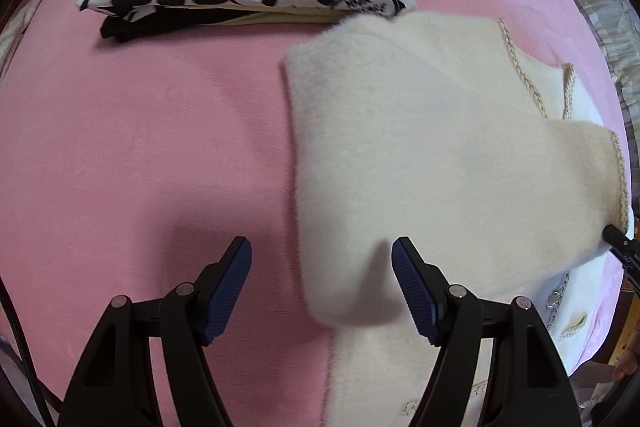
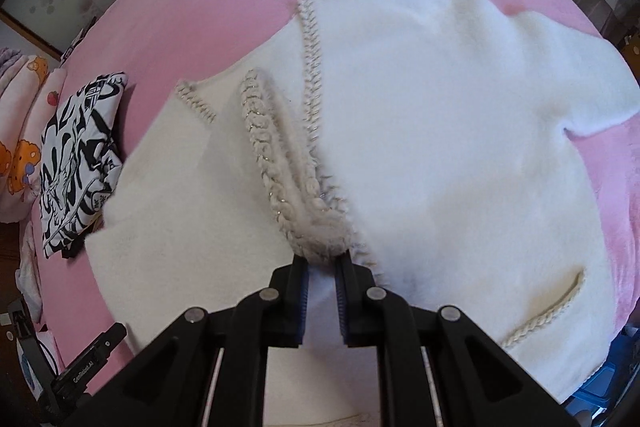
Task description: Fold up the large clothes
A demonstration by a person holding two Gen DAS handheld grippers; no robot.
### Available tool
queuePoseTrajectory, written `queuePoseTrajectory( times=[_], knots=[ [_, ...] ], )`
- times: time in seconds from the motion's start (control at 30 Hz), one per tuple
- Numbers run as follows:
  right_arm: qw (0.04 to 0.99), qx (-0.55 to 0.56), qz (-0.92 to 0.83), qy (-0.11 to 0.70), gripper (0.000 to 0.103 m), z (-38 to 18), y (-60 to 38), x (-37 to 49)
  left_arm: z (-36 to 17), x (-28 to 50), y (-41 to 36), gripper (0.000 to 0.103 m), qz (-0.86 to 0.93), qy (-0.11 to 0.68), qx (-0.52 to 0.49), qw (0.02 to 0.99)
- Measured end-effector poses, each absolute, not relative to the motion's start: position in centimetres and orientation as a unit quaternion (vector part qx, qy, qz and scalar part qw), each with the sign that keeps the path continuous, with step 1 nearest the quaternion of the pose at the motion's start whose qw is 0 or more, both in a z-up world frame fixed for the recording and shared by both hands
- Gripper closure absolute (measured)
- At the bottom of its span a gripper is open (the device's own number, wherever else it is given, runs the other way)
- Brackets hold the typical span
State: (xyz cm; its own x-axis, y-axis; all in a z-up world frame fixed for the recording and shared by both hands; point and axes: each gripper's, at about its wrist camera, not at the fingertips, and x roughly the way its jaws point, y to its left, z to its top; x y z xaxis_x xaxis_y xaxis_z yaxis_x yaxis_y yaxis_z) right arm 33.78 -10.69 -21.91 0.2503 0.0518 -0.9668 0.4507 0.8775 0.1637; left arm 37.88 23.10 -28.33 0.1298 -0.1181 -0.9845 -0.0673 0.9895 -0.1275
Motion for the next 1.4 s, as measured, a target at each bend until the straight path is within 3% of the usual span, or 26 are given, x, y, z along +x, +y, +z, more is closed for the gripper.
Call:
queuePoseTrajectory(
  times=[0.57,0.83,1.07,1.17,1.23,1.4],
  knots=[
    [0.730,0.221,-0.159,0.627,0.092,-26.2,-16.8,32.6,-33.6,40.9,18.2,0.032,0.005,0.683,-0.052,0.729],
    [0.722,0.157,-0.156,0.656,0.088,-27.9,-15.6,33.8,-35.3,42.3,15.7,0.032,0.010,0.689,-0.011,0.725],
    [0.722,0.125,-0.145,0.665,0.084,-28.3,-15.1,34.3,-37.1,43.3,14.9,0.024,0.018,0.703,-0.025,0.711],
    [0.720,0.121,-0.144,0.668,0.072,-28.3,-15.0,34.4,-37.1,43.5,13.8,0.022,0.022,0.698,0.009,0.716],
    [0.715,0.106,-0.164,0.671,0.057,-28.1,-15.3,34.5,-36.8,43.6,12.9,0.022,0.027,0.695,0.022,0.718],
    [0.711,0.142,-0.167,0.668,0.056,-27.0,-16.8,33.8,-35.2,41.9,11.3,0.032,0.023,0.668,0.045,0.743]
  ],
)
